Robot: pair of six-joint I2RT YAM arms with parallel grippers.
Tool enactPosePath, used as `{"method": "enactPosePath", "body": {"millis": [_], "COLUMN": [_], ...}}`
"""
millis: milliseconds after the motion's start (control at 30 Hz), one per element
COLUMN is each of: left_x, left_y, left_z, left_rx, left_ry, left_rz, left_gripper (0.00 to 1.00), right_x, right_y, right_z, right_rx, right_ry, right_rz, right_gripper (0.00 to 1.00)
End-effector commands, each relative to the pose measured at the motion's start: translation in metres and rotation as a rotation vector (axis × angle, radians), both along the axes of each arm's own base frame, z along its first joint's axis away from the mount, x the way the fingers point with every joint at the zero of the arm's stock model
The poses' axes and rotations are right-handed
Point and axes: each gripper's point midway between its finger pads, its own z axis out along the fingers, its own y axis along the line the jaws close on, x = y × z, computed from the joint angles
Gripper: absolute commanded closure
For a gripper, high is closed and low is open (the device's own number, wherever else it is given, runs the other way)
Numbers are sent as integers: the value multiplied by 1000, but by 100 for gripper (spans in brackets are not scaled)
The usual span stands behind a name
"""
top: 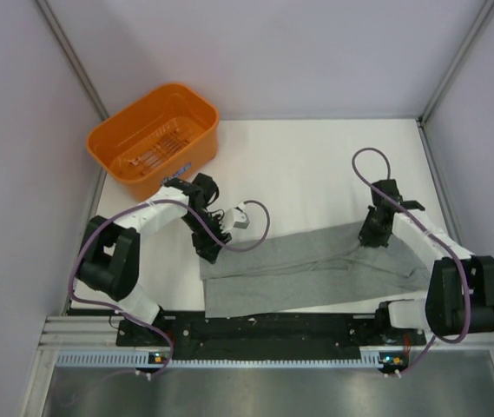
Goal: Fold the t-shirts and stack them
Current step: Fold the other side of the tshirt into a rectangle
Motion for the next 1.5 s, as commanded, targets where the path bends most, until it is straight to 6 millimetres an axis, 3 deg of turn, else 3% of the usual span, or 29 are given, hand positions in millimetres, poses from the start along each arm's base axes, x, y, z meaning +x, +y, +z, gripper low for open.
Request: {"method": "enactPosePath", "body": {"millis": [0, 167, 367, 533, 667, 700, 833, 900, 1000, 1133, 1233, 1333, 1467], "left_x": [5, 11, 16, 16, 15, 15, 15, 18, 26, 56, 76, 81, 81], "left_y": [-1, -3, -3, 2, 3, 3, 3, 2, 2, 3, 7, 7, 9], "left_z": [2, 5, 5, 2, 0, -1, 0, 1, 3, 7, 4, -5, -22], "left_rx": [-9, -14, -6, 19, 26, 26, 22, 23, 19, 26, 40, 47, 67], "left_ry": [-42, -66, -69, -73, -73, -73, -67, -73, -88, -162, -214, -216, -196], "left_rz": [16, 26, 27, 17, 7, 7, 4, 5, 24, 126, 189, 206, 209], "left_gripper": [55, 55, 56, 56, 56, 56, 56, 56, 55, 52, 50, 50, 50], "right_x": [-30, -76, -96, -116, -136, -139, -142, -128, -83, -17, 16, 31, 50], "right_y": [23, 34, 31, 45, 51, 54, 53, 42, 20, -1, -43, -63, -74], "right_z": [9, 4, 7, 3, -2, 0, 22, 41, 79, 109, 96, 64, 26], "right_rx": [139, 224, 227, 297, 335, 352, 351, 292, 157, 123, 94, 106, 98], "right_ry": [9, 79, 111, 204, 254, 256, 236, 179, 36, -120, -193, -171, -132], "right_rz": [-32, -127, -221, -223, -225, -228, -215, -187, -144, -133, -223, -283, -291], "right_gripper": [100, 100, 100, 99, 91, 84, 77, 68, 50, 47, 63, 82, 85]}}
